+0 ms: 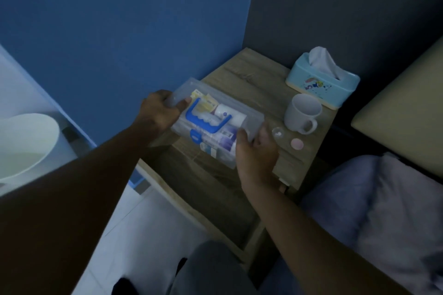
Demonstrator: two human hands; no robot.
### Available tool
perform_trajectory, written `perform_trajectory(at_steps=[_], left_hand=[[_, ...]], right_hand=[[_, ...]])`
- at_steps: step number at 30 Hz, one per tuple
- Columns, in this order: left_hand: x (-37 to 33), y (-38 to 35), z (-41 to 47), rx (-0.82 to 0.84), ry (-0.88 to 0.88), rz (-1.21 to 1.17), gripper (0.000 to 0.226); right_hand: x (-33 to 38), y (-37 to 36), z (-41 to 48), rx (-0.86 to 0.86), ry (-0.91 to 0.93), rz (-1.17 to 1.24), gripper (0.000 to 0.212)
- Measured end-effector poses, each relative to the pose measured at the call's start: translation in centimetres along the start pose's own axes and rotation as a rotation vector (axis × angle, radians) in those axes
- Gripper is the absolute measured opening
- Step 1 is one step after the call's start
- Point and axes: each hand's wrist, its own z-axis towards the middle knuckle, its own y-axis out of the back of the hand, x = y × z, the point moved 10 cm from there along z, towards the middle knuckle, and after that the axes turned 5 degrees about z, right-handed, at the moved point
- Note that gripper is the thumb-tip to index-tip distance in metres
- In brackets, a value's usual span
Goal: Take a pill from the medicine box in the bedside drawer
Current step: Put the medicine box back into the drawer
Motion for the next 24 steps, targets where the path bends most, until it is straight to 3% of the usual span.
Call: perform_trajectory(at_steps=[4,13,19,24], left_hand=[[1.5,-1.1,-2.3,0.056,0.023,0.035,0.072],[5.8,-5.5,-5.5,0.257,0.082,0.049,0.052],[8.3,-9.8,-5.3,0.371,0.119,-0.030,0.019],[9.2,-12.6,-4.3,0.406,0.088,0.013,0.021]], right_hand=[[-1.5,0.9,-3.6,-0.010,-0.001,-0.015,0.045],[-7.3,1.6,-7.3,0.029,-0.081,0.031,0.063],[-11.9,1.3,-6.4,0.060,-0.179,-0.033,0.066],[-15.5,1.3,-4.9,0.016,-0.273,-0.027,0.068]])
